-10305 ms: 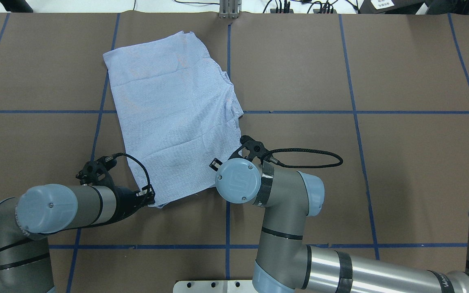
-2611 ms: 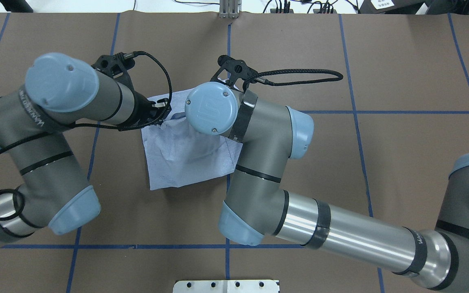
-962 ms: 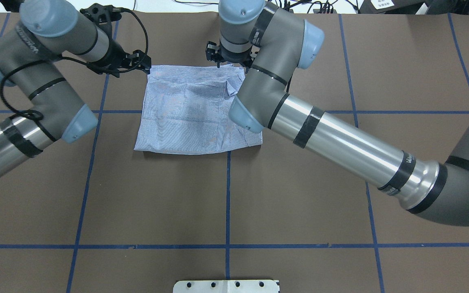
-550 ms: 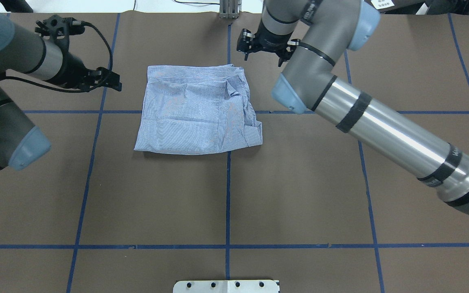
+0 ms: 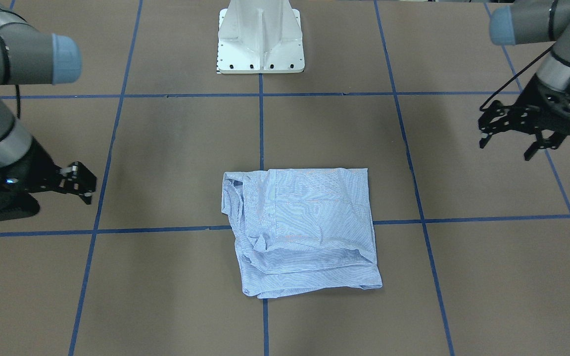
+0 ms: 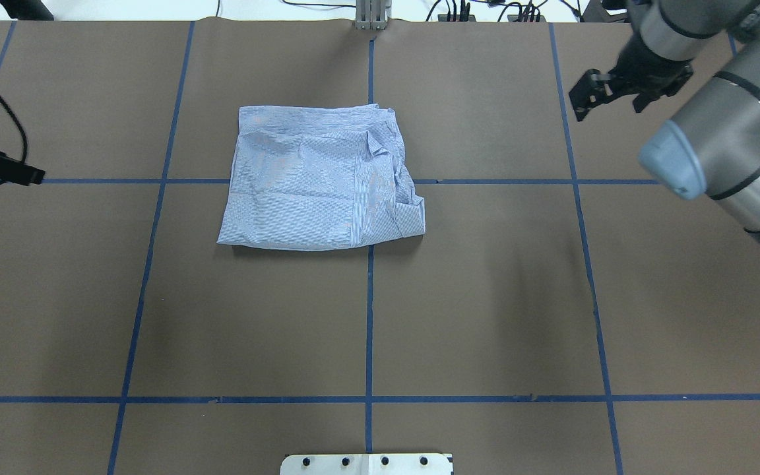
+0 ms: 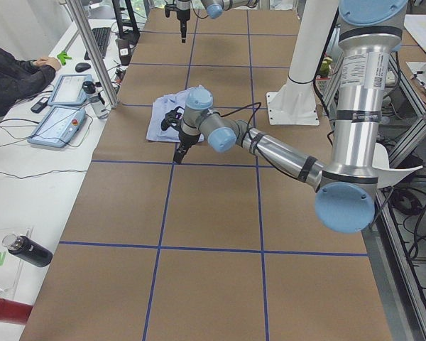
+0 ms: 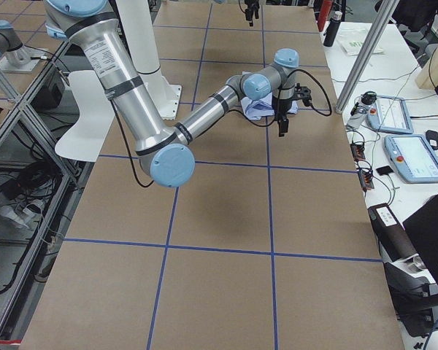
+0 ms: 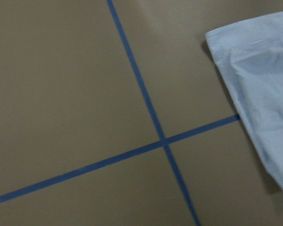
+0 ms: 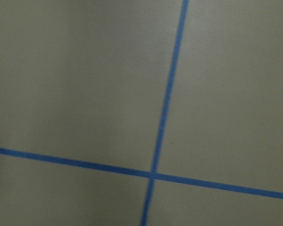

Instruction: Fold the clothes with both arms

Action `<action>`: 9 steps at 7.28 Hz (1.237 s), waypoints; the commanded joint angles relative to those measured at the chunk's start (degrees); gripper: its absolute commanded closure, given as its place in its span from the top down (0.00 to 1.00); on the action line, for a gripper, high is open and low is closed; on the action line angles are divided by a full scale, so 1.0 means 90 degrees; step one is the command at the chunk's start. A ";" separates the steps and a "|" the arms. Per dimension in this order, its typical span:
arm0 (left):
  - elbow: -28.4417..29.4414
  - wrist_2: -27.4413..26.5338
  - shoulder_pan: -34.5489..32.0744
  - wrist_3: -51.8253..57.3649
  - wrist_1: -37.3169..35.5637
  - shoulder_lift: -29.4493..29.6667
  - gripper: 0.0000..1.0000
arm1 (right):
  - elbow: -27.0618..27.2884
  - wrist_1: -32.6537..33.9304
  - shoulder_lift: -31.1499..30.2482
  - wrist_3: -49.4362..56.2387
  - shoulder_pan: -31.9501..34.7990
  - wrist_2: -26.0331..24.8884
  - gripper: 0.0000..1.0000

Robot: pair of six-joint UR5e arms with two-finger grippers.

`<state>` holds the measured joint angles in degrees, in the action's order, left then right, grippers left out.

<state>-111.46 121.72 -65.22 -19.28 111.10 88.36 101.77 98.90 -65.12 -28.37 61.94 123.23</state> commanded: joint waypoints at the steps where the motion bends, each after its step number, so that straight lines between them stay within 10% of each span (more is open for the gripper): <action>1: 0.0030 0.0855 -0.1332 0.1573 -0.0001 -0.1179 1.00 | 0.0575 0.0232 -0.1400 0.1865 0.1014 0.0514 1.00; 4: 0.0380 0.1162 -0.2154 0.1575 0.0028 -0.1750 1.00 | 0.0557 0.0192 -0.2935 0.3986 0.2441 0.0623 1.00; 9: 0.0450 0.1856 -0.2431 0.2362 -0.1758 -0.1741 1.00 | 0.0557 0.0183 -0.3252 0.4148 0.2796 0.0936 1.00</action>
<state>-107.92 138.15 -87.01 -2.24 97.35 72.92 106.83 100.56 -94.21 8.98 86.88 131.61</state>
